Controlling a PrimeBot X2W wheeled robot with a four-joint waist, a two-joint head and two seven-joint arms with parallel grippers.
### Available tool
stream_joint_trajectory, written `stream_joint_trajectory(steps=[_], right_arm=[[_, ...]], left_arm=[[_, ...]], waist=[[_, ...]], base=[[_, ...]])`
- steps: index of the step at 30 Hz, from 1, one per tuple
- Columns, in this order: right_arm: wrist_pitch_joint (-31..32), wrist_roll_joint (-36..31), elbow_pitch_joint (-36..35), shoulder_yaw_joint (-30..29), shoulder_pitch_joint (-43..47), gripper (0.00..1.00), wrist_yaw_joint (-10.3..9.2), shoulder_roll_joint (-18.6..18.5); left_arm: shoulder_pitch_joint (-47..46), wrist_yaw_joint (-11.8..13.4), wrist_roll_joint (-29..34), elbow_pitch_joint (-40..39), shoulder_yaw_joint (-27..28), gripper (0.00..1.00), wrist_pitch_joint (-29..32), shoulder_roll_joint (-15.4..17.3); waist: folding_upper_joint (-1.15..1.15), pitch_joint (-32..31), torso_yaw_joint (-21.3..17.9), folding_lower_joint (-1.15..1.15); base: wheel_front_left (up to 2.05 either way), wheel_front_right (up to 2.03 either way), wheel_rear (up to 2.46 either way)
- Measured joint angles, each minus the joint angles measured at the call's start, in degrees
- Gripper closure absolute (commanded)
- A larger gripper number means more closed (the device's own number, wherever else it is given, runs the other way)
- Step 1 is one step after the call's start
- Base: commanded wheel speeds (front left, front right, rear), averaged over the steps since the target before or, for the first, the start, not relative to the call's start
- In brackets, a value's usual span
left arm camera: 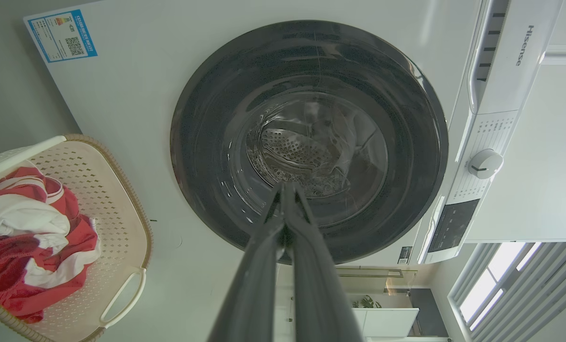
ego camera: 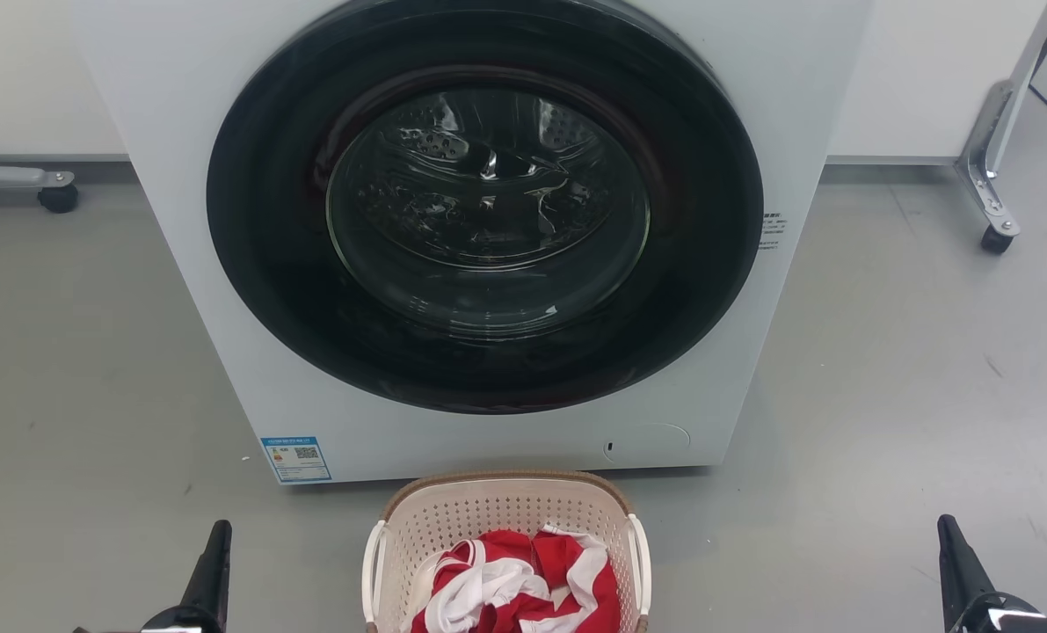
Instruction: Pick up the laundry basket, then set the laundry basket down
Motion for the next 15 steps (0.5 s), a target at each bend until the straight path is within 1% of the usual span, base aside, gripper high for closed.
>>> stream_joint_trajectory(steps=[15], right_arm=[[0.0,0.0,0.0,0.0,0.0,1.0,0.0,0.0]], left_arm=[[0.0,0.0,0.0,0.0,0.0,1.0,0.0,0.0]], waist=[[0.0,0.0,0.0,0.0]], base=[[0.0,0.0,0.0]])
